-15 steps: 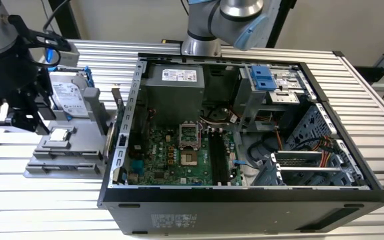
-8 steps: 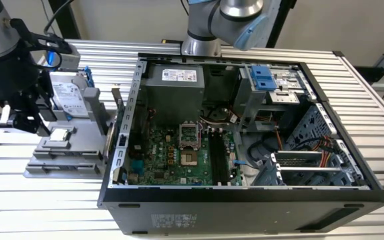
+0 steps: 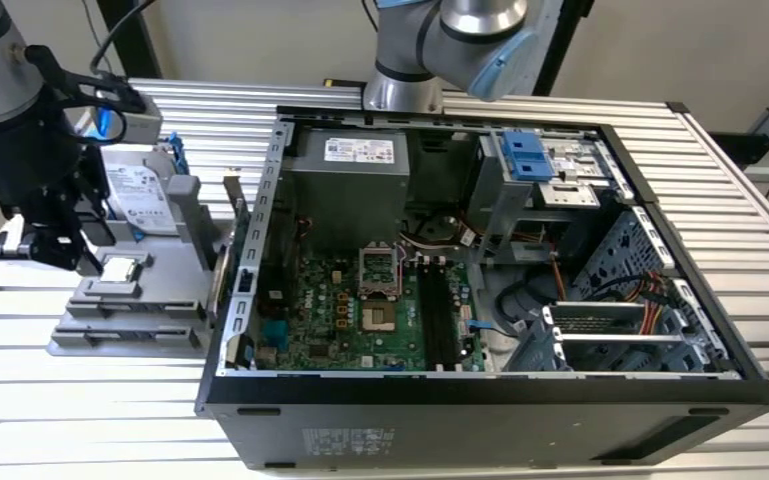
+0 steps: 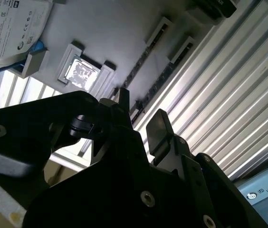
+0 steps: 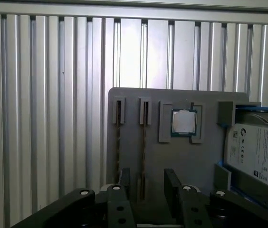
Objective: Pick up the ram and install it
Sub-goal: 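Pick up the ram and move it above insertion slot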
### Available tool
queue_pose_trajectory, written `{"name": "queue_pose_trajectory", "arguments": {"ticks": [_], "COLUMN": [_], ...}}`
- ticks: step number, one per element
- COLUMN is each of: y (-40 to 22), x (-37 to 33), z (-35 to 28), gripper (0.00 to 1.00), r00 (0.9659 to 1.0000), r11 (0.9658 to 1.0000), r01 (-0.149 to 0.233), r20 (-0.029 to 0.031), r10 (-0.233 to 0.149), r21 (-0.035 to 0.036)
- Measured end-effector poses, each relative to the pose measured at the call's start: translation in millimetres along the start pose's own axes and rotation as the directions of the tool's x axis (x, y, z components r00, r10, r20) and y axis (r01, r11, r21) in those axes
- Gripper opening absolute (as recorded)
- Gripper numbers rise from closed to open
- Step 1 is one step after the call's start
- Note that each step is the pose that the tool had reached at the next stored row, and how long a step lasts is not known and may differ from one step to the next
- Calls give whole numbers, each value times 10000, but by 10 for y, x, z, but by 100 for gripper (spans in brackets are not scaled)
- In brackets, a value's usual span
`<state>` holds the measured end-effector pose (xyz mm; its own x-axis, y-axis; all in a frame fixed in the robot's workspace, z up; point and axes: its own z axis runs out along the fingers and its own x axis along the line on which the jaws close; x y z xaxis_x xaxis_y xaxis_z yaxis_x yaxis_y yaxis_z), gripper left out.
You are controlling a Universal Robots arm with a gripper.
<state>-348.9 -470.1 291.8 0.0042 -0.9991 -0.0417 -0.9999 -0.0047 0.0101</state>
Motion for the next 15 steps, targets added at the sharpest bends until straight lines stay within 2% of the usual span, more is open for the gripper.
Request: {"name": "queue_pose_trajectory", "arguments": {"ticks": [12, 15], "y": [-1, 0], "x": [4, 26], "z": [97, 132], "gripper": [100, 100], "r00": [10000, 10000], "r11": [10000, 10000], "r01": [0, 6], "r20": [-1, -3], "r10": [0, -6], "r21": [0, -2]}}
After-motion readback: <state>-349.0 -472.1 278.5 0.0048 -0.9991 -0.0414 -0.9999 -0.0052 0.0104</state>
